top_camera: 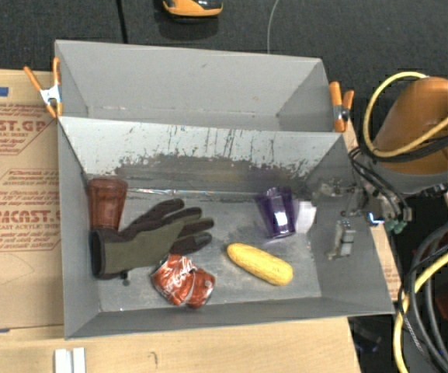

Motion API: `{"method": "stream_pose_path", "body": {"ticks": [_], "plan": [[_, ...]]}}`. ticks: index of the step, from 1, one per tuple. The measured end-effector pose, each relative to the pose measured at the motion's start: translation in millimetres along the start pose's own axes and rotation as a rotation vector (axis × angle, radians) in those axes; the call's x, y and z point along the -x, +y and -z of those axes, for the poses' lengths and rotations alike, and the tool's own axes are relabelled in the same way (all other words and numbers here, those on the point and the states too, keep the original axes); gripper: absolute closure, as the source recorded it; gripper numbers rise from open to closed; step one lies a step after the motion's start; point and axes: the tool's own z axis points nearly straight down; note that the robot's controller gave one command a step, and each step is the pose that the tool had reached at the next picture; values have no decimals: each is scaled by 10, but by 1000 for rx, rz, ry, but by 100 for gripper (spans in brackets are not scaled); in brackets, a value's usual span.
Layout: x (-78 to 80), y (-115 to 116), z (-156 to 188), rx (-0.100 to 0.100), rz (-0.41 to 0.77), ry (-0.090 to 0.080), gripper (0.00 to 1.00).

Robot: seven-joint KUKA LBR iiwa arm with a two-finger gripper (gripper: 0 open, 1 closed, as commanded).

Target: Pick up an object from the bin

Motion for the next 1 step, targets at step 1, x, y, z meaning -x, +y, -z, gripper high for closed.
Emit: {"method": "stream_pose_path", "body": {"ticks": [1], "plan": [[120, 465, -584, 2, -7, 5, 0]]}}
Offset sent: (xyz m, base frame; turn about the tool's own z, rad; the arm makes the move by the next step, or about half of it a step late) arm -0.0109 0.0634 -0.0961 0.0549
